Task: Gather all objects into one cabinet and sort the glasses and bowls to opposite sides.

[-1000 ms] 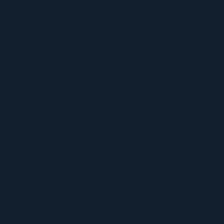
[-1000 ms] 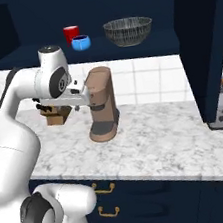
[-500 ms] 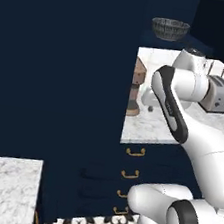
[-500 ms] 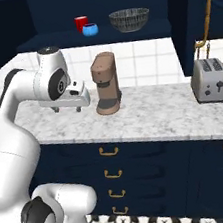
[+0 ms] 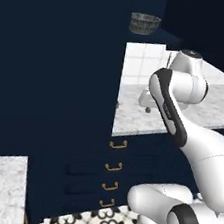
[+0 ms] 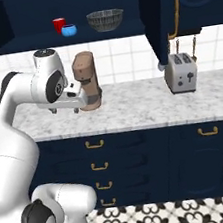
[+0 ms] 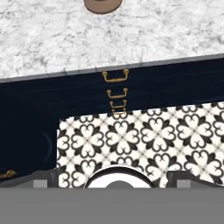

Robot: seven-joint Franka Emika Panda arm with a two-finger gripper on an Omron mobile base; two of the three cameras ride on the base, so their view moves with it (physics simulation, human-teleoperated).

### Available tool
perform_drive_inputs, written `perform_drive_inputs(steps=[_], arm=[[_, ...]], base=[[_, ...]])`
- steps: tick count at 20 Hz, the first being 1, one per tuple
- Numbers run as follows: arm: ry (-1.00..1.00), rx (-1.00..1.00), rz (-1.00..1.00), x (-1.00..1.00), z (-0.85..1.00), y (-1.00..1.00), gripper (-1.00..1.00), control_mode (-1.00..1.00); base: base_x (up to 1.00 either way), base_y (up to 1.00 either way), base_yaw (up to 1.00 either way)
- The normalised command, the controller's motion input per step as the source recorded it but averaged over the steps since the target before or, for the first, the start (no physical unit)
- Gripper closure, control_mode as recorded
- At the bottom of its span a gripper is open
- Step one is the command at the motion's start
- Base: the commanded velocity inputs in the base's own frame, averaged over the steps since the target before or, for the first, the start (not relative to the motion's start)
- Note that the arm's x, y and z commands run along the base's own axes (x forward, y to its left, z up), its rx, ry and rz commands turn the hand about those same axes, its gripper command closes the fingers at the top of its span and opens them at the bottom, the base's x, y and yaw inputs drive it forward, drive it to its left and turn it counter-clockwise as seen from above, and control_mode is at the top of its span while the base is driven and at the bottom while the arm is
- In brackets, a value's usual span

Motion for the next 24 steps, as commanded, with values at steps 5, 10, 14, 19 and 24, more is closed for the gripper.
perform_drive_inputs(steps=[5,10,14,19,24], arm=[[0.00,0.00,0.00,0.00,0.00,0.00,-1.00,1.00],[0.00,0.00,0.00,0.00,0.00,0.00,-1.00,1.00],[0.00,0.00,0.00,0.00,0.00,0.00,-1.00,1.00],[0.00,0.00,0.00,0.00,0.00,0.00,-1.00,1.00],[0.00,0.00,0.00,0.00,0.00,0.00,-1.00,1.00]], base=[[-0.31,-0.31,0.15],[-0.52,-0.75,0.39],[-0.54,-0.87,0.47],[-0.48,-0.57,0.55],[-0.24,-0.33,0.54]])
